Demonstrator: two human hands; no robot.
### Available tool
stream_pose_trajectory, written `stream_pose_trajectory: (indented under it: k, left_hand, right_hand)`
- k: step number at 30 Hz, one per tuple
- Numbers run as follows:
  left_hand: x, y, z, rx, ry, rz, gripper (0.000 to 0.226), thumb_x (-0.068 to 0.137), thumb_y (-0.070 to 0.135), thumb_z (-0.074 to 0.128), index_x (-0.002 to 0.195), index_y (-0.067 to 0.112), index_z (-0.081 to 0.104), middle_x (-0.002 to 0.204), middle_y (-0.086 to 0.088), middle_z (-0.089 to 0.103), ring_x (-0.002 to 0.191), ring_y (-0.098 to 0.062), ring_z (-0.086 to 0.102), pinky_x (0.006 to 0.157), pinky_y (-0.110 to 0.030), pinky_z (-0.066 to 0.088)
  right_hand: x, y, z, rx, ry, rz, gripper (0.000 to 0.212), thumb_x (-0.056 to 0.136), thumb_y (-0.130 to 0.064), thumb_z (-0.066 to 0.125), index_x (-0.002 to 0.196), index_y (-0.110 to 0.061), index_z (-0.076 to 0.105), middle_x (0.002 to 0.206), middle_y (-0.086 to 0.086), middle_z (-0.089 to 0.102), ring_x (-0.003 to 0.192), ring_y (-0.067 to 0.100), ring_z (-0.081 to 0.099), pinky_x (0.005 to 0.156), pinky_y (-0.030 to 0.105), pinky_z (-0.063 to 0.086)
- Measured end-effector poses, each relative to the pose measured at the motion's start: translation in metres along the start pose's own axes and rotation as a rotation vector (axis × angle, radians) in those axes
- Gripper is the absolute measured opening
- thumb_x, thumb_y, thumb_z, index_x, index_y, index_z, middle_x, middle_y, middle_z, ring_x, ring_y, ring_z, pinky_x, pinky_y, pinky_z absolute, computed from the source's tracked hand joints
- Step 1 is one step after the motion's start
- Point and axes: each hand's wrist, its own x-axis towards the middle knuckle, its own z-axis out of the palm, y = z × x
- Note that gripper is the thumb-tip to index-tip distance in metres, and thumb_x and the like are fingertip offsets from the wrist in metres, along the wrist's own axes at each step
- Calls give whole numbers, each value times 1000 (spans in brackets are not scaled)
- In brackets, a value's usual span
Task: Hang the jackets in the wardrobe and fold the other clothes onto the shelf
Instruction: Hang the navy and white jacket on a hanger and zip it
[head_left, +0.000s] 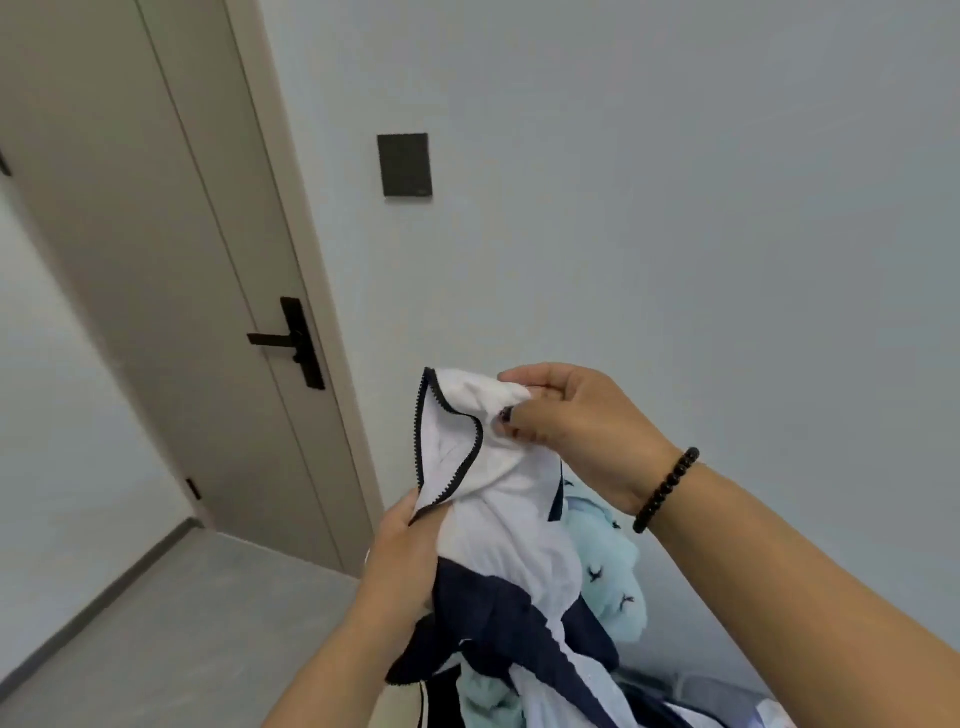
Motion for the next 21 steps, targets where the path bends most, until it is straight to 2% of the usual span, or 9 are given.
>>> stream_pose_trajectory:
  k: [3,7,8,10,12,13,17,19,21]
  left_hand:
    - [-19,30,-38,-166,129,75,15,92,37,62,90,30,75,91,-9,76,82,-25,73,66,-36,57]
    - [-54,71,-99,-261,270,195,13,89,33,62,86,30,75,88,-6,76,73,-20,73,54,-30,54]
    - [-63,79,-118,-251,307,239,12,87,31,62,87,30,74,90,-5,76,75,-19,73,58,-32,55]
    - [-82,91,-153,-210,365,317,11,81,33,63,88,31,71,89,-3,75,77,-19,73,63,-35,56]
    - [-104,92,-185,-134,420,365,8,83,32,66,90,36,68,83,2,74,72,-14,72,55,-25,54]
    - [-116,89,-202,-100,445,373,10,83,34,67,92,39,66,81,4,73,70,-12,72,51,-20,51]
    - [-176,66,-278,-132,487,367,47,67,40,81,109,44,62,96,6,74,83,-11,72,61,-22,52]
    - [-208,48,-317,-157,511,370,61,63,39,83,119,37,60,113,6,71,98,-9,69,77,-26,49]
    - [-238,25,-353,-127,559,349,58,68,38,77,123,35,58,120,10,68,111,-6,63,89,-27,45]
  right_hand:
    - [2,4,46,-365,-243,-20,85,73,-21,81,143,-28,31,132,-7,46,112,7,57,94,28,51]
    - [-4,14,124,-652,-439,-171,129,65,-43,84,146,-41,-16,143,-24,8,127,1,23,105,23,30]
    - [-5,17,144,-628,-476,-201,126,67,-44,83,147,-40,-14,144,-25,11,128,-1,24,106,21,29]
    - [-8,23,184,-559,-565,-249,92,76,-39,76,147,-35,17,140,-21,38,123,-4,41,102,17,38]
    - [-16,30,226,-592,-594,-316,30,85,-29,64,113,-21,58,105,-5,66,92,5,60,82,28,50]
    - [-21,34,248,-579,-583,-338,14,87,-24,60,92,-11,60,85,4,67,75,9,58,72,34,50]
    - [-50,39,332,-403,-571,-356,25,91,-15,55,79,7,53,70,15,58,63,19,50,61,37,43]
    - [-63,34,368,-282,-589,-339,22,94,-11,55,89,9,60,84,22,66,75,31,62,69,41,50]
    - [-78,26,400,-153,-596,-322,22,95,-11,56,98,10,64,97,27,67,87,28,67,73,30,52]
